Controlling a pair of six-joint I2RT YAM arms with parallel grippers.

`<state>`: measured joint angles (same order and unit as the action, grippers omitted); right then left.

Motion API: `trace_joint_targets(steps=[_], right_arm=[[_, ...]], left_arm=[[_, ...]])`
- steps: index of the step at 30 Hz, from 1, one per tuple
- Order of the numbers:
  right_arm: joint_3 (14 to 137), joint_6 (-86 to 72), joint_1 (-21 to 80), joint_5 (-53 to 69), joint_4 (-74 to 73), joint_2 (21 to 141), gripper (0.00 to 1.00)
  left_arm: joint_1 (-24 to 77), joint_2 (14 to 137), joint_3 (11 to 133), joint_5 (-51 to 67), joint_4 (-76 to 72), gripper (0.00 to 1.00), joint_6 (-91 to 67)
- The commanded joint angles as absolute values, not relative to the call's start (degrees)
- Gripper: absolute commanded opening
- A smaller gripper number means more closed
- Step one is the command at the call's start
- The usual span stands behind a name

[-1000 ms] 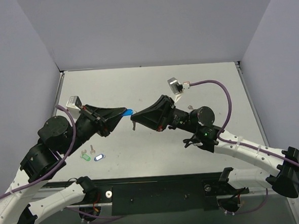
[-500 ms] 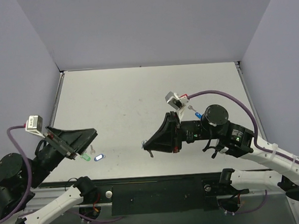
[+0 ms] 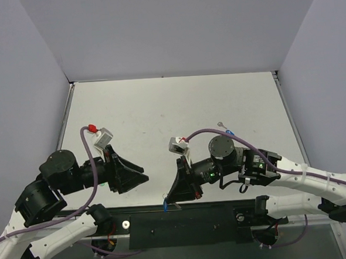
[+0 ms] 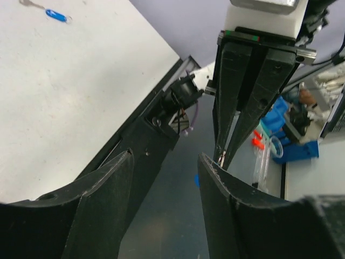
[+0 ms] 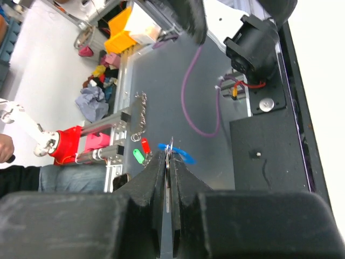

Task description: Remove the keys from the keyring

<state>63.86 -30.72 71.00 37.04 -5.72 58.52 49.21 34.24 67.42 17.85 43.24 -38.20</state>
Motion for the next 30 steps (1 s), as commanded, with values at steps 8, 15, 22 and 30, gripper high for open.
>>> trace_joint_targets(steps=[8,15,22,30], right_arm=[[63.2,-24.26,69.62,31.91,-6.68,59.77,0.0],[56.09,-26.36,62.32,39.1,3.76,57.49,0.0],[55.2,-22.76,55.38,43.75,4.04,57.13,0.0],[54.4,-23.55,52.56,48.95,7.65,57.74,0.0]], left_arm=[[49.57,34.89,61.61,30.59,34.01,0.56,-25.14],[49.39,40.16,61.26,31.37,33.23,0.55,-19.25],[44.76,49.46,64.59,38.11,29.54,0.51,-16.0],[32.26,53.0,64.33,54.84,24.08,0.52,-17.14]])
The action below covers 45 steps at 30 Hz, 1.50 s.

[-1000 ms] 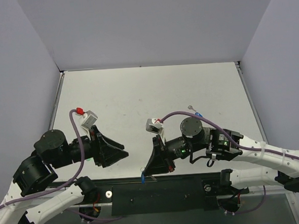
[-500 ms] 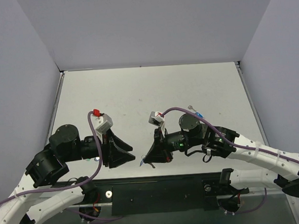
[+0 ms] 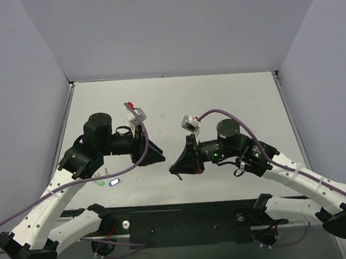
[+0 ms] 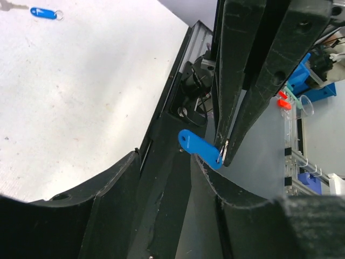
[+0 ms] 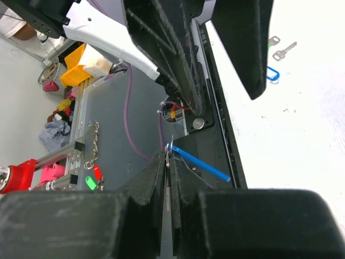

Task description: Remove the keys from the keyring

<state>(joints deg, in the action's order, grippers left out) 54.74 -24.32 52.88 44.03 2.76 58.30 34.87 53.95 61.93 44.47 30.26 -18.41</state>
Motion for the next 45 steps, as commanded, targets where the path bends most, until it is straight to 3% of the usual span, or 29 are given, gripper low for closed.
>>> trace_joint_targets(steps=[1,13,24,33,45], right_arm=[[54.4,-23.47,52.47,49.3,7.56,57.66,0.0],[52.73,-23.73,51.33,49.75,8.96,55.02,0.0],[52.03,-24.52,51.24,49.31,10.11,53.88,0.0],[51.68,-24.35,51.06,48.69,9.76,52.12,0.0],[51.33,-25.4,51.06,47.64,11.6,51.33,0.0]], left_arm=[[32.08,53.17,64.42,56.06,24.0,0.52,-17.05],[32.25,52.82,58.98,65.48,8.1,0.52,-26.97],[38.4,55.19,60.99,59.25,12.92,0.51,-23.56],[41.31,55.55,61.52,55.37,13.45,0.41,-23.73],[43.24,52.29,54.76,50.1,-1.23,0.28,-34.1]])
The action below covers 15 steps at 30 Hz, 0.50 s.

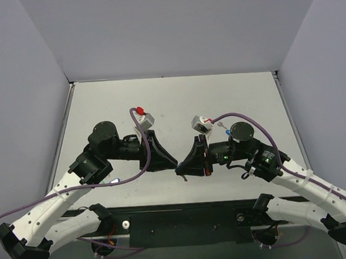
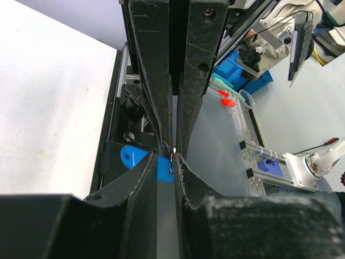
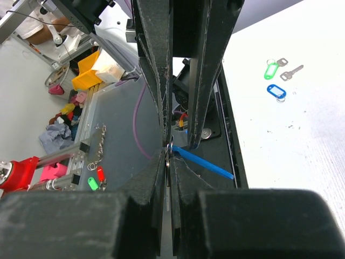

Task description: Remove the keys from the keyring

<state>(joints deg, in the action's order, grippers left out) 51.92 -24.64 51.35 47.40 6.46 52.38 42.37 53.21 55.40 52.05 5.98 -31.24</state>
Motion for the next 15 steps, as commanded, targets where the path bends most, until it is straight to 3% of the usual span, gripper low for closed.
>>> trace_joint_targets(steps=[1,12,14,15], right_arm=[[51.24,-25.57,50.98,47.38,12.04,51.24,0.0],[50.71,-27.07,50.98,45.44,15.73,50.8,0.0],[50.89,-27.33,51.06,45.0,16.43,50.89,0.0],[50.8,-27.51,51.06,44.74,16.7,50.89,0.0]], left_arm=[[43.24,52.47,54.76,50.18,-0.97,0.28,-34.01],[44.21,52.12,54.06,48.78,-2.54,0.23,-35.68],[44.47,51.94,53.7,48.26,-2.9,0.19,-36.04],[44.56,51.68,53.79,47.99,-2.9,0.12,-36.21]])
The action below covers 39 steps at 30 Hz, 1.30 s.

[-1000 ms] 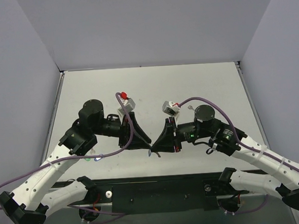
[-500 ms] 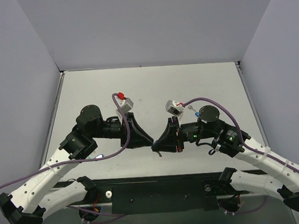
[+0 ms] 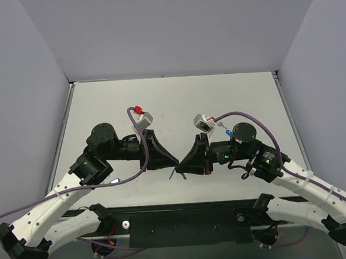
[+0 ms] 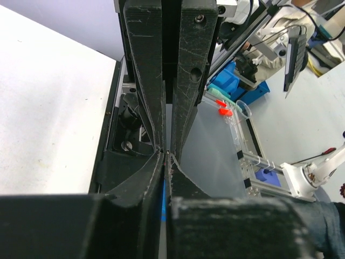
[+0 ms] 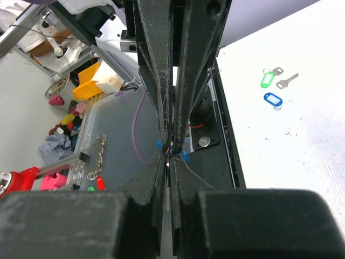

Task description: Remove the keys from the keyring

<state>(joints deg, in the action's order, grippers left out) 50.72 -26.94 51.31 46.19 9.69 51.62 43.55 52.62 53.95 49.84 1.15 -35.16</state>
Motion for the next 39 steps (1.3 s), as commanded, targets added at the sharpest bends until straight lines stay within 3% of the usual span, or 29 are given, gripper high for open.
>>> trace_joint_targets(steps=[1,3,10,26,39], right_arm=[[50.71,-27.77,51.06,44.56,17.31,51.06,0.0],[50.45,-28.12,51.15,44.47,17.84,51.06,0.0],[51.59,-27.69,51.15,45.0,15.56,51.24,0.0],[69.16,-15.3,51.15,52.47,-15.89,62.13,0.0],[76.11,-10.11,51.33,54.14,-26.36,67.41,0.0]], left_arm=[[44.73,51.68,53.62,47.47,-2.99,0.08,-36.21],[45.0,51.5,53.7,46.94,-2.99,0.0,-36.38],[45.44,51.15,57.21,47.63,5.17,0.0,-32.97],[46.75,58.71,71.71,54.05,35.23,0.0,-13.46],[55.37,68.9,81.03,48.17,48.16,0.0,-5.63]])
